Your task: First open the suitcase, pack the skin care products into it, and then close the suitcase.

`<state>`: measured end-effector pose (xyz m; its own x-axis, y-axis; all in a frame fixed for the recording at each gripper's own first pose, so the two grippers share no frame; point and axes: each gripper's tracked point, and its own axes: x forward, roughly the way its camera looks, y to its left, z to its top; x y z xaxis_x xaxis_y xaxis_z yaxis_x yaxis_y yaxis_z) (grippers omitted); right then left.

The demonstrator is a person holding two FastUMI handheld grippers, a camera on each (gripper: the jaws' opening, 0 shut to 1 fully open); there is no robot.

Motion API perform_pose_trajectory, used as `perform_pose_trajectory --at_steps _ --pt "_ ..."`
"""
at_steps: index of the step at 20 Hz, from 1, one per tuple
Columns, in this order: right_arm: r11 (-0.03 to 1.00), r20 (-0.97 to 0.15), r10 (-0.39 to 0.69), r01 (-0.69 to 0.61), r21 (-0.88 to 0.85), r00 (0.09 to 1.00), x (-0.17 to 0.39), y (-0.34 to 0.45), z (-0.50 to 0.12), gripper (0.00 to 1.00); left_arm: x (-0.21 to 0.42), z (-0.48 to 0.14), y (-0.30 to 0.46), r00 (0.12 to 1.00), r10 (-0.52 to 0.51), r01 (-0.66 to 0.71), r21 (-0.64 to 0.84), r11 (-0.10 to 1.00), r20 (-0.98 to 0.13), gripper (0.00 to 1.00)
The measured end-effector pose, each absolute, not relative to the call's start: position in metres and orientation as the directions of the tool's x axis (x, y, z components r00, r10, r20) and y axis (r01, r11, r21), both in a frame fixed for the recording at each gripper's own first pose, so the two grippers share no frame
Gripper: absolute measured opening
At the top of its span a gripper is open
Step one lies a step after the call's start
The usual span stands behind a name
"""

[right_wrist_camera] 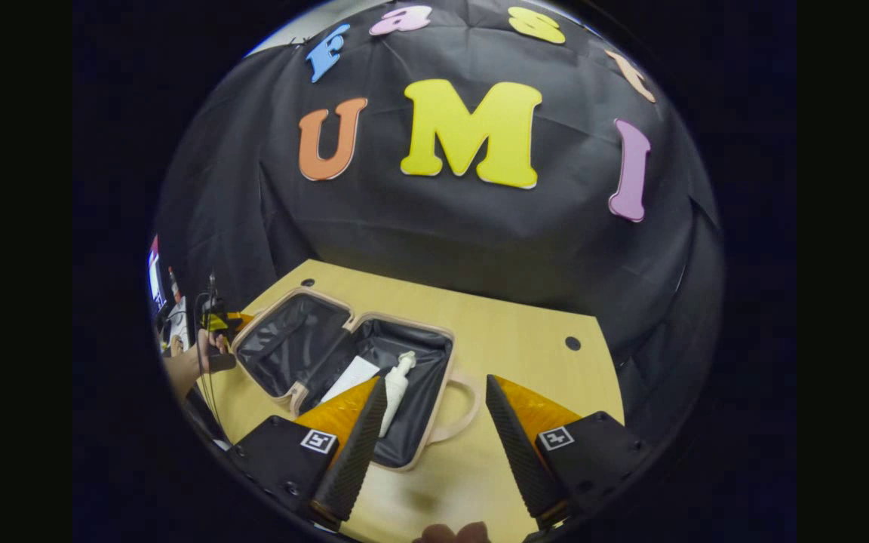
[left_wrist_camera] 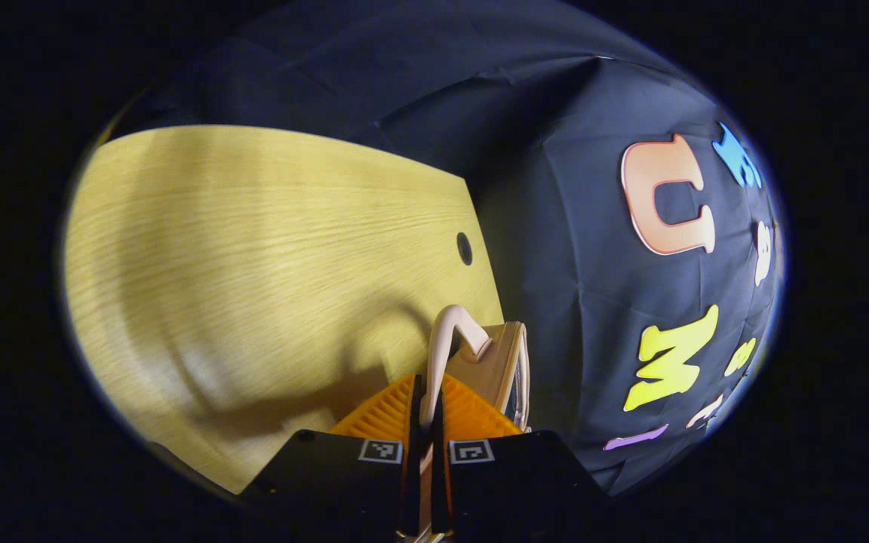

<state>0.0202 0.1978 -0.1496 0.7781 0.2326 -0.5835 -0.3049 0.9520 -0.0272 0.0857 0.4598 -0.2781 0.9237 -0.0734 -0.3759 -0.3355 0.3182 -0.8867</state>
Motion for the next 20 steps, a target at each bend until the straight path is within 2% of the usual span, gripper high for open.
perform_pose_trajectory --at_steps 2,9,13,17,20 --pt "0.96 -0.539 0.213 -0.278 -0.041 0.815 0.023 0.189 -0.137 0.76 0.084 -0.255 0.457 0.932 -0.056 -0.317 -0.877 0.361 -0.359 0.07" --pt "0.975 -0.443 0.194 -0.221 -0.01 0.875 0.015 0.167 -0.103 0.78 0.072 -0.146 0.413 0.956 0.051 -0.252 -0.719 0.648 -0.289 0.07" --pt "0.985 -0.41 0.159 -0.174 0.0 0.898 0.004 0.136 -0.09 0.76 0.067 -0.099 0.357 0.968 0.076 -0.213 -0.622 0.753 -0.24 0.07" --pt "0.997 -0.375 0.081 -0.083 0.01 0.924 -0.005 0.081 -0.078 0.81 0.056 -0.064 0.296 0.974 0.079 -0.179 -0.512 0.84 -0.211 0.07" --pt "0.999 -0.353 0.035 -0.034 0.011 0.935 -0.014 0.049 -0.07 0.78 0.059 -0.05 0.248 0.976 0.076 -0.153 -0.394 0.906 -0.204 0.07"
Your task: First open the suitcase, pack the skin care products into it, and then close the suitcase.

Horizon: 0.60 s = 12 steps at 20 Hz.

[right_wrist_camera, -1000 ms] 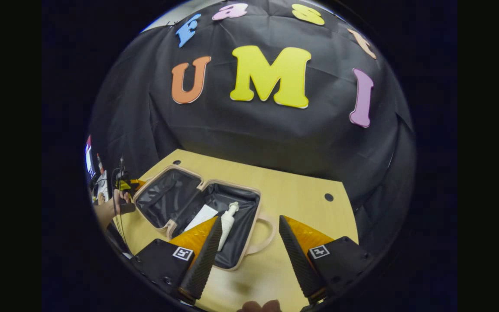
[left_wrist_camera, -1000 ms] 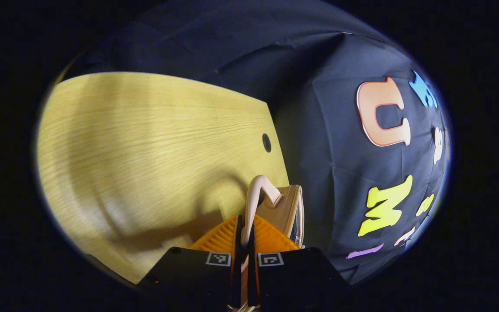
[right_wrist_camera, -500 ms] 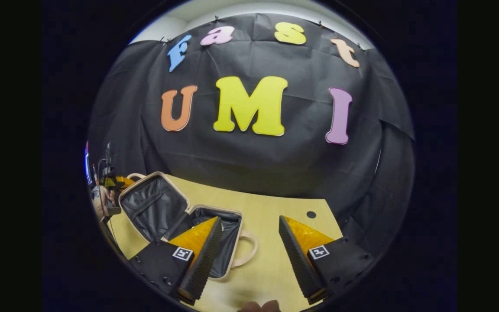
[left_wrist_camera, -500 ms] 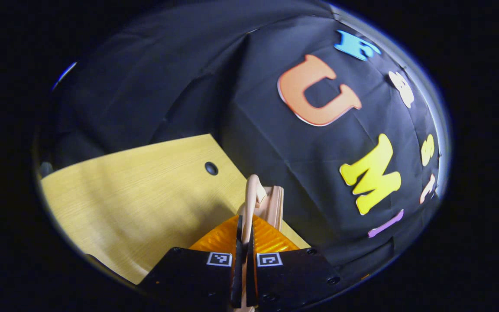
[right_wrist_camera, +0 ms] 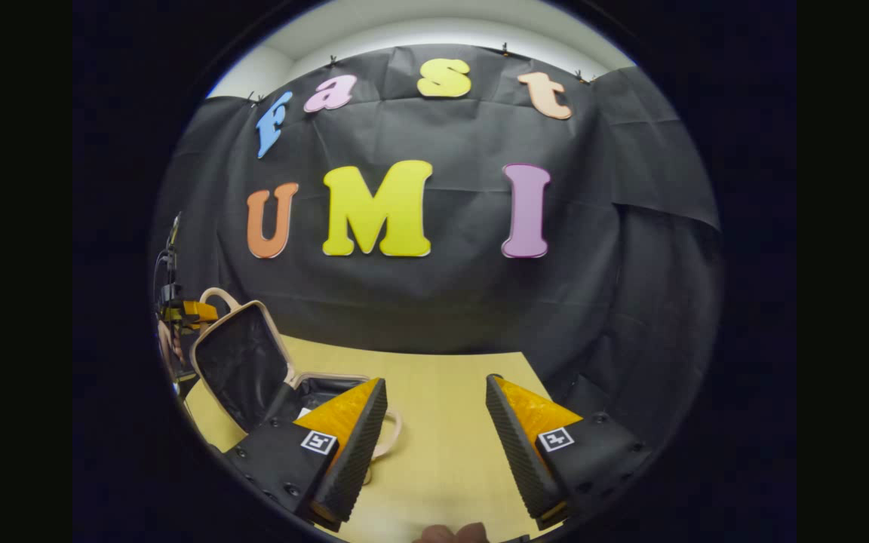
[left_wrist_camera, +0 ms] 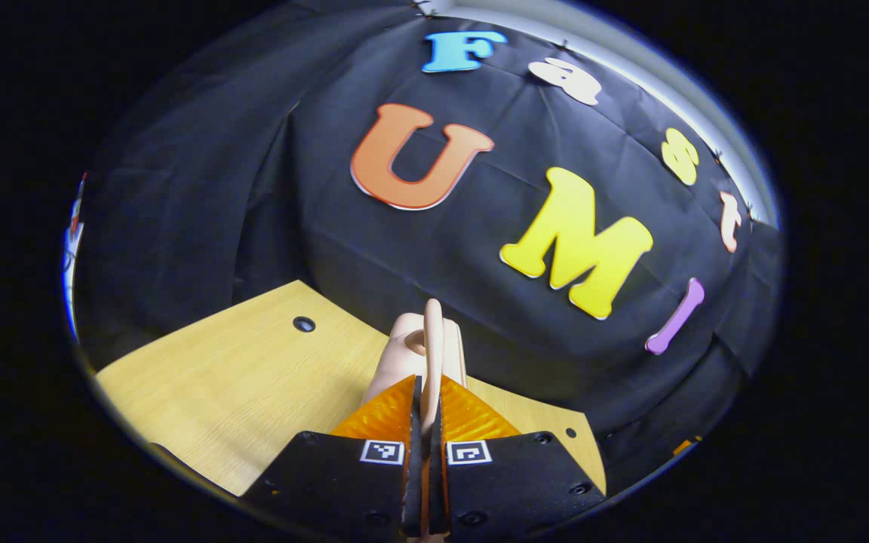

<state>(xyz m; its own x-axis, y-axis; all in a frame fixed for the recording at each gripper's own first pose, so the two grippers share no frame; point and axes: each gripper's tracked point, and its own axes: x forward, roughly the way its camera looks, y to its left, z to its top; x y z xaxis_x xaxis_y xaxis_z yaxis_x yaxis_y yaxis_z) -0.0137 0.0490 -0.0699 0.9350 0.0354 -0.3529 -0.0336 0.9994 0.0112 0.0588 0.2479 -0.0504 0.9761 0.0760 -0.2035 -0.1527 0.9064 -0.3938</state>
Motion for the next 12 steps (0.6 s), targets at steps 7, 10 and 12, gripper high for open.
perform_pose_trajectory --at_steps 7,10,12 --pt "0.998 -0.356 -0.043 0.053 0.017 0.933 -0.021 -0.016 -0.072 0.78 0.082 -0.052 0.135 0.973 0.088 -0.13 -0.196 0.972 -0.212 0.07" --pt "0.996 -0.356 -0.086 0.089 -0.008 0.931 -0.027 -0.043 -0.073 0.78 0.092 -0.066 0.091 0.974 0.059 -0.095 -0.155 0.983 -0.22 0.07" --pt "0.993 -0.359 -0.112 0.114 -0.017 0.927 -0.031 -0.06 -0.075 0.78 0.099 -0.081 0.062 0.97 0.029 -0.063 -0.135 0.989 -0.242 0.07"
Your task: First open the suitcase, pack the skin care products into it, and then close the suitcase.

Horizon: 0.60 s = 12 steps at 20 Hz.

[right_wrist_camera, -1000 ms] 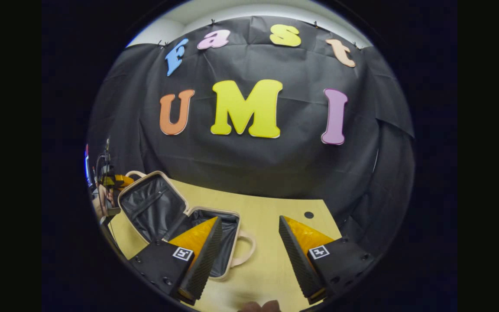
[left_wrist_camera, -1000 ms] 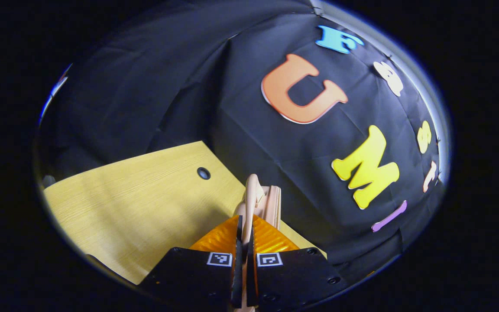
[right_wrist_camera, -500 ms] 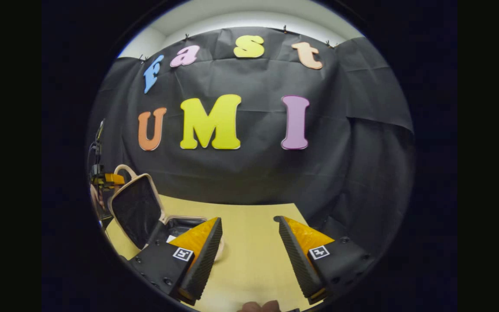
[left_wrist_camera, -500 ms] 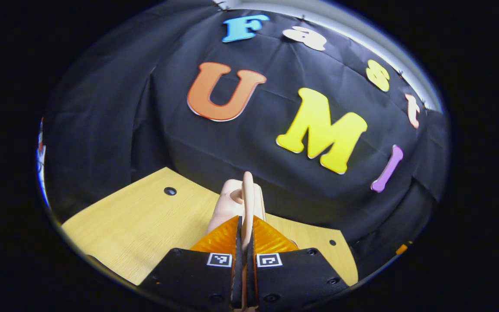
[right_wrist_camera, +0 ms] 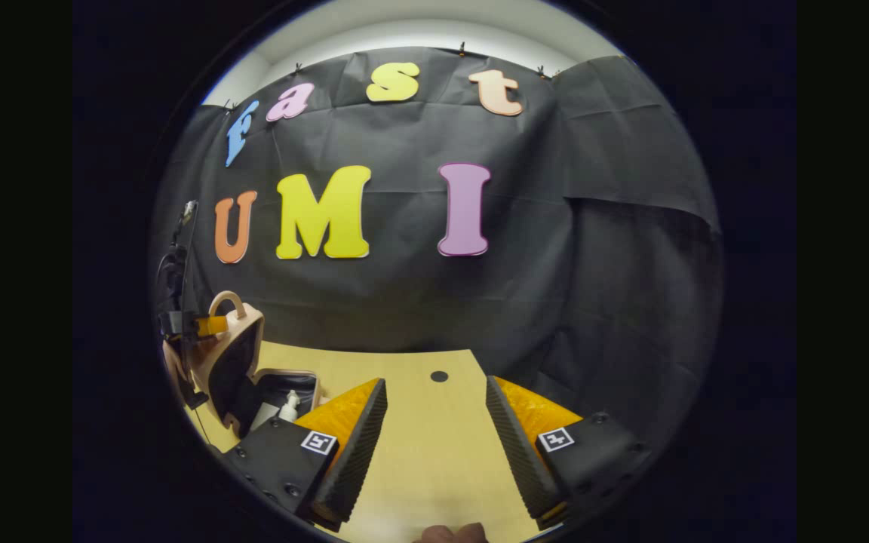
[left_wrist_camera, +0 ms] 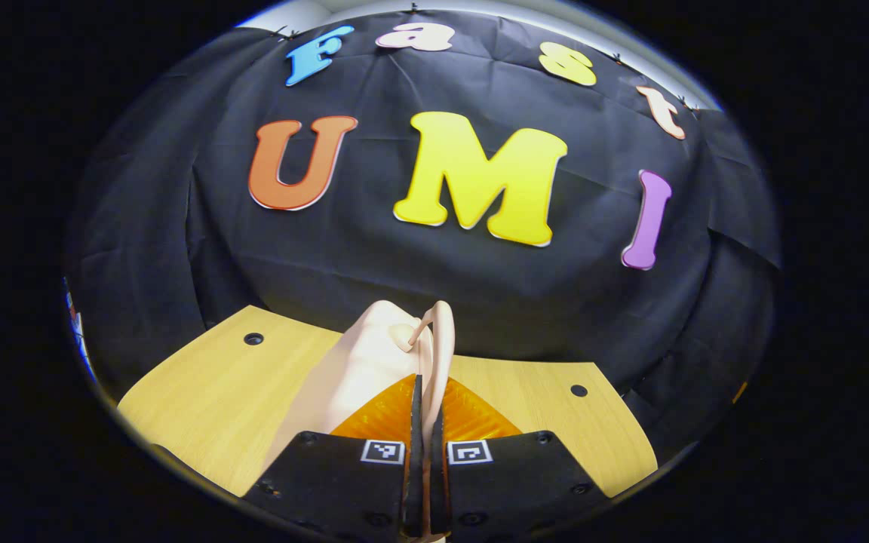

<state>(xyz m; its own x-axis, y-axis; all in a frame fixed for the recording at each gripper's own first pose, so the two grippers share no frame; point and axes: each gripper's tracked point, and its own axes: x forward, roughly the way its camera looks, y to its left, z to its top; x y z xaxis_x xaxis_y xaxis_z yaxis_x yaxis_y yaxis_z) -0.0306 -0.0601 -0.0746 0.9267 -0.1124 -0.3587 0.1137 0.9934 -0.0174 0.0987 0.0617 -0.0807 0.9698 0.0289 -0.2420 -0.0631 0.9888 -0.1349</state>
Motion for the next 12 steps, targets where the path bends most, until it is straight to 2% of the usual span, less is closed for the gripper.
perform_pose_trajectory --at_steps 1,5,12 --pt "0.992 -0.366 -0.122 0.123 -0.021 0.922 -0.034 -0.069 -0.077 0.78 0.103 -0.087 0.047 0.965 0.01 -0.045 -0.126 0.991 -0.26 0.07" --pt "0.985 -0.37 -0.171 0.164 -0.05 0.913 -0.035 -0.107 -0.081 0.78 0.113 -0.114 0.009 0.958 0.039 -0.04 0.003 0.999 -0.282 0.07" --pt "0.981 -0.382 -0.193 0.171 -0.093 0.904 -0.026 -0.154 -0.085 0.76 0.131 -0.185 -0.035 0.928 0.173 -0.096 0.235 0.967 -0.33 0.07"
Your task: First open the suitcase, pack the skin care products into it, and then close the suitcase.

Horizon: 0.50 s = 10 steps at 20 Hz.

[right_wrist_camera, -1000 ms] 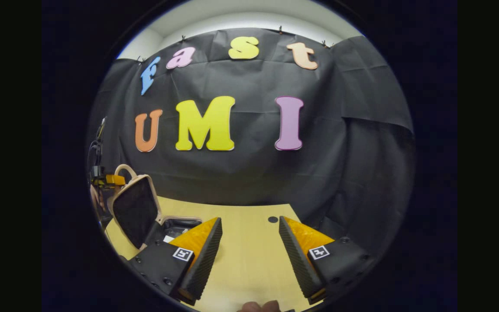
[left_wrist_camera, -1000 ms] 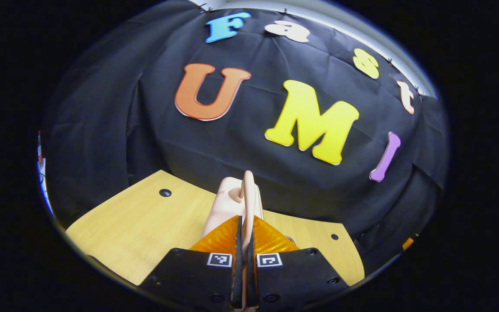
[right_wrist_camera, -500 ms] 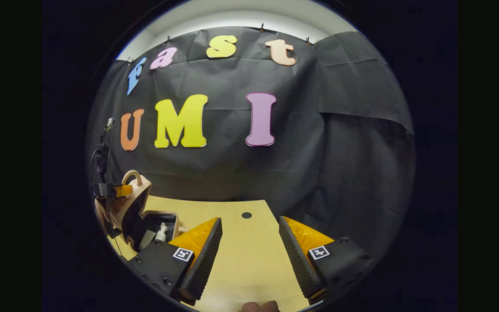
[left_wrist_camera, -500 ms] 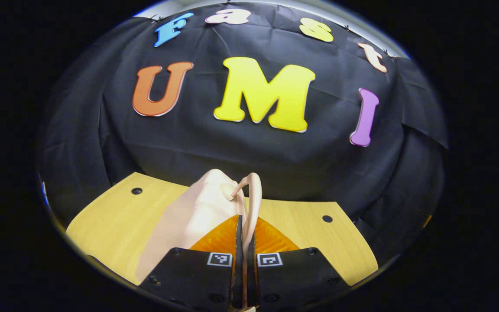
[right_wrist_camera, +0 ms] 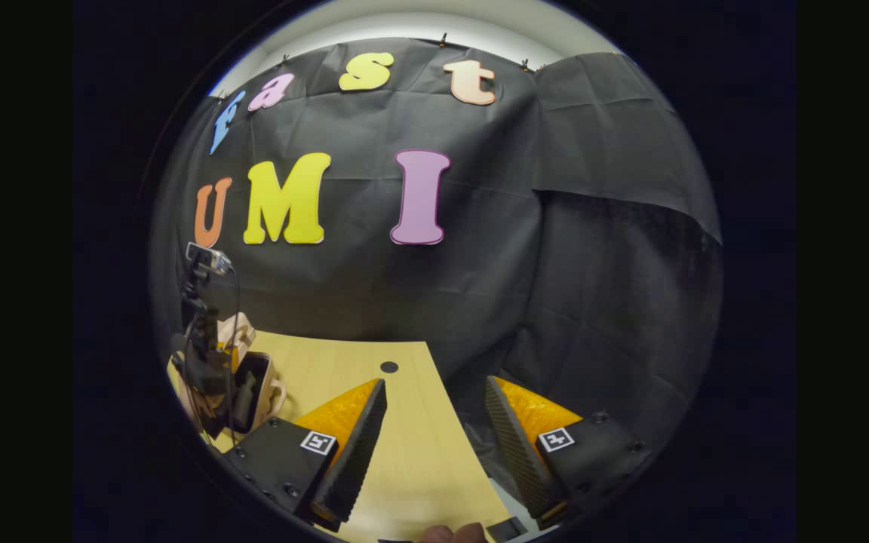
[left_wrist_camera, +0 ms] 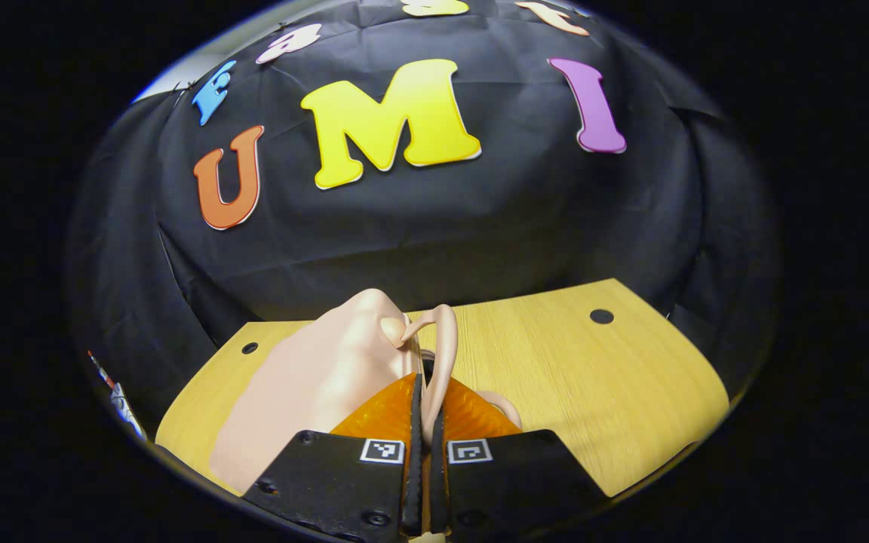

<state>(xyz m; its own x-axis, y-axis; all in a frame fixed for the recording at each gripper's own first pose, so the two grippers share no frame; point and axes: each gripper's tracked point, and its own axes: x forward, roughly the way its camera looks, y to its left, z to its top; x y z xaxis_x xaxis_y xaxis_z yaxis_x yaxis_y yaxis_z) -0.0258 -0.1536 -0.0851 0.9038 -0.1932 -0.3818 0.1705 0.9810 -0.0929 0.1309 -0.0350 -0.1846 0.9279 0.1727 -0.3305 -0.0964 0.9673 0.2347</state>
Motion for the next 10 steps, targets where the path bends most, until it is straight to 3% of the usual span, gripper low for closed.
perform_pose_trajectory --at_steps 5,10 --pt "0.979 -0.398 -0.199 0.165 -0.117 0.895 -0.017 -0.184 -0.091 0.79 0.138 -0.249 -0.058 0.882 0.242 -0.091 0.358 0.929 -0.404 0.07" --pt "0.981 -0.428 -0.191 0.161 -0.106 0.883 -0.01 -0.196 -0.105 0.79 0.141 -0.26 -0.069 0.881 0.247 -0.084 0.38 0.921 -0.404 0.09"
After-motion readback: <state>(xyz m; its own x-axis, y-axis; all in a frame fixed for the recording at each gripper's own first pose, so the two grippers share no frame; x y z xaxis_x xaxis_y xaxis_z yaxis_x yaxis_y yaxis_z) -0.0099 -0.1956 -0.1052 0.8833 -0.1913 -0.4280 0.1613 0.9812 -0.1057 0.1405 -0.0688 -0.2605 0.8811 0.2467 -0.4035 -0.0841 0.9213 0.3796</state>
